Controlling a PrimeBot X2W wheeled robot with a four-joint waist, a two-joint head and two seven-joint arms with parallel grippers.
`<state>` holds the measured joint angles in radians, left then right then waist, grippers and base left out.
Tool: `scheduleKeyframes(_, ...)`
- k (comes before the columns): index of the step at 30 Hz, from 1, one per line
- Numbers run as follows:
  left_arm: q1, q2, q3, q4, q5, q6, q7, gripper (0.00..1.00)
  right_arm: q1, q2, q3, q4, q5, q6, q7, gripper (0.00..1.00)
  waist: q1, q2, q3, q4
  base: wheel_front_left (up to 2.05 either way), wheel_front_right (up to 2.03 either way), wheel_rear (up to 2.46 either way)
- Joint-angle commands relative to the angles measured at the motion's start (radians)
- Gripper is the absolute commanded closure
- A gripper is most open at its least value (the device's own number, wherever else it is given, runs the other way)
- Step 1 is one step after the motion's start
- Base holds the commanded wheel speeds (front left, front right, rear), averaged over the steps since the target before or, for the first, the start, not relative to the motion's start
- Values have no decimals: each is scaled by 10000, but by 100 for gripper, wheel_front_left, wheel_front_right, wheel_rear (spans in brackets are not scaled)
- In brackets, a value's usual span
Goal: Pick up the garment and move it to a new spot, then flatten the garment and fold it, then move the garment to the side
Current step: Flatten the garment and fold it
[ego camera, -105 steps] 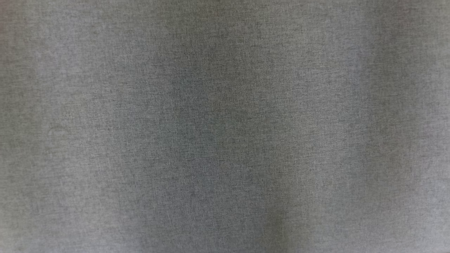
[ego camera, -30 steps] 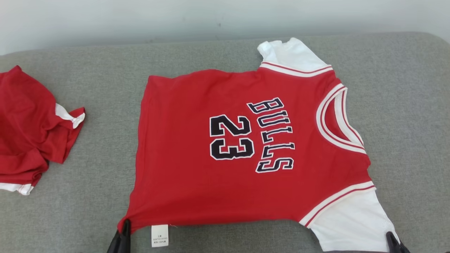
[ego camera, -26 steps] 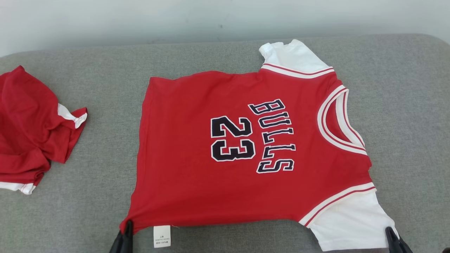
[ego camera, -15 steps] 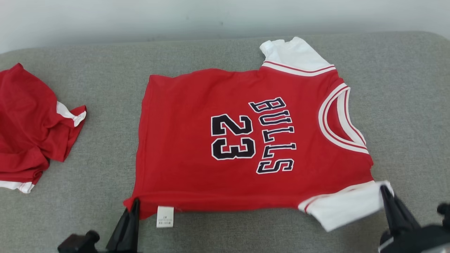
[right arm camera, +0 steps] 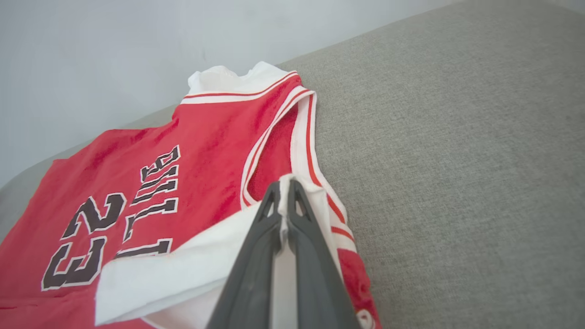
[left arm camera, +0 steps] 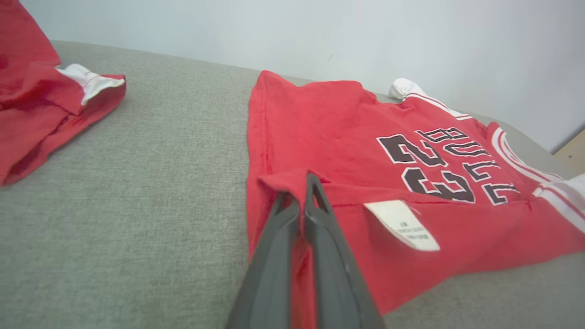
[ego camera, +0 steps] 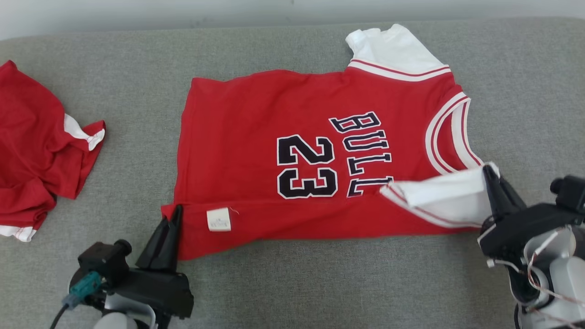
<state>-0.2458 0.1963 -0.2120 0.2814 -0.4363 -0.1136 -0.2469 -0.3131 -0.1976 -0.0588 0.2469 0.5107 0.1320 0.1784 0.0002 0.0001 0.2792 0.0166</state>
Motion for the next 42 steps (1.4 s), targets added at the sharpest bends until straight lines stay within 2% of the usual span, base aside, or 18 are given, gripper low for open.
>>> scheduleKeyframes(1, -226, 82, 27, 143, 82, -3, -53, 100, -250, -141, 46, 260, -29, -27, -233, 62, -2, -1, 23, -23, 0, 0, 0)
scheduleKeyframes(2, -314, 64, 28, 256, 115, -3, -85, 68, -363, -149, 116, 503, -26, -27, -377, 4, -2, -1, 15, -22, 0, 0, 0)
scheduleKeyframes(3, -389, 55, 44, 355, 162, 2, -95, 10, -472, -141, 187, 701, 42, -27, -528, 0, -2, -1, 13, -21, 0, 0, 0)
scheduleKeyframes(4, -438, 45, 58, 446, 207, 15, -116, 0, -554, -173, 269, 859, 89, -27, -664, 0, -2, -1, -2, -20, 0, 0, 0)
scheduleKeyframes(10, -410, -61, 96, 541, 396, -10, -175, 0, -408, -591, 786, 1265, -14, -27, -1479, 0, -2, -1, -165, -9, 0, 0, 0)
scheduleKeyframes(17, 619, -262, 343, -4, 603, 55, -174, 0, 623, -1380, 1485, 1126, -291, -27, -2015, 0, -2, -1, -434, -51, 0, 0, 0)
scheduleKeyframes(18, 1063, -349, 230, 111, 884, 72, -175, 0, 1087, -1654, 1648, 1098, -446, -27, -1947, 0, -2, -1, -341, -97, 0, 0, 0)
scheduleKeyframes(24, 755, -448, 347, 532, 934, 42, -175, 0, 756, -1406, 1762, 1426, -536, -27, -1942, 0, -2, -1, -102, -105, 0, 0, 0)
scheduleKeyframes(30, 85, -554, 289, 1585, 799, 12, -142, 0, 127, -1138, 2030, 2250, -568, -27, -1952, 0, -2, -1, 59, -71, 0, 0, 0)
scheduleKeyframes(31, -31, -577, 238, 1809, 759, -4, -138, 0, 20, -1087, 2098, 2432, -500, -27, -1956, 12, -2, -1, 59, -71, 0, 0, 0)
scheduleKeyframes(32, -133, -593, 217, 1989, 733, -29, -129, 41, -64, -1048, 2174, 2596, -475, -27, -2014, 97, -2, -1, 47, -69, 0, 0, 0)
scheduleKeyframes(34, -270, -638, 228, 2195, 618, -71, -138, 100, -165, -997, 2295, 2811, -383, -27, -2218, 100, -2, -1, -42, -45, 0, 0, 0)
scheduleKeyframes(42, 15, -449, 514, 1921, 348, -122, -170, 100, 136, -1233, 2502, 2911, -28, -27, -2784, 100, -2, -1, -810, 42, 0, 0, 0)
